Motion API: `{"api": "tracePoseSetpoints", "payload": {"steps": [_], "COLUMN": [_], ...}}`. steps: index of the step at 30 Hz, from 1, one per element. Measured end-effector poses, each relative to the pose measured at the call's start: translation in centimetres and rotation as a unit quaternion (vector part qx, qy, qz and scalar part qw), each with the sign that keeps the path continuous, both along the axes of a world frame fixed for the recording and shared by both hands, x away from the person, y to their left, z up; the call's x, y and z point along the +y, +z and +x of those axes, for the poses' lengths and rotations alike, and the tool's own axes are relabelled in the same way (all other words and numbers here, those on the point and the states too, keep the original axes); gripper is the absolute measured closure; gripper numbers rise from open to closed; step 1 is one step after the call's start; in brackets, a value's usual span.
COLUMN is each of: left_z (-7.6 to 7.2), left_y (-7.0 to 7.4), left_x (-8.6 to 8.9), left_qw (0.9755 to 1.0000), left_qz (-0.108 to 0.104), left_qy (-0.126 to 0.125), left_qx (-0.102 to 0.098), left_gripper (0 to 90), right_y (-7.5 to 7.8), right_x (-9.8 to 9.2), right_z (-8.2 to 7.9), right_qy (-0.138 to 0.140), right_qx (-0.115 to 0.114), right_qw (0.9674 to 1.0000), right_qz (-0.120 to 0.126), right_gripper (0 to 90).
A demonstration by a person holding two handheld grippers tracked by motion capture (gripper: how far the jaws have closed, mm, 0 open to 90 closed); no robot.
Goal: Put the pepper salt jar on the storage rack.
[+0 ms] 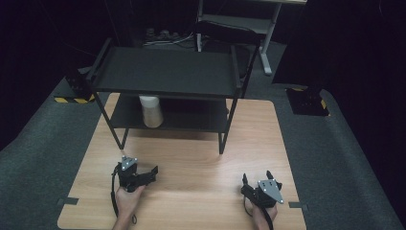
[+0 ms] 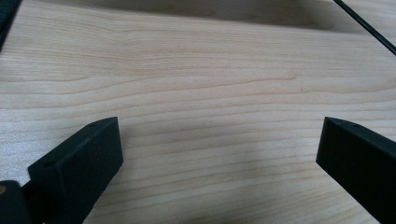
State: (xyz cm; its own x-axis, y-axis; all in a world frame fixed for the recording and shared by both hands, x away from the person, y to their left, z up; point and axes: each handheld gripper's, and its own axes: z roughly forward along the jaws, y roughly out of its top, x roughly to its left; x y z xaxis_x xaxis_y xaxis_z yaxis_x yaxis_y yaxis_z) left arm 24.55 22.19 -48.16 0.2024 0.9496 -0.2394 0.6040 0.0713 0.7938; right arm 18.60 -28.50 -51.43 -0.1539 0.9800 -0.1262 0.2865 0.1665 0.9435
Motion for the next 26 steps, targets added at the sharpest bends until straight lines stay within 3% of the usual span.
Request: {"api": "tracePoseSetpoints", "payload": {"steps": [26], "left_z": [0.12], "left_y": [0.22], "left_x": [-0.74], "left_qw": [0.9997], "left_qz": [0.022], "left_qy": [0.011], "left_qx": [0.006], "left_gripper": [0.8], "right_y": [-0.13], "right_x": [-0.22], "right_z": [-0.02], "right_qy": [0.011], "right_qx": [-0.004], "right_qw": [0.9999], "right_qz": [-0.004], "right_gripper": [10.9]}}
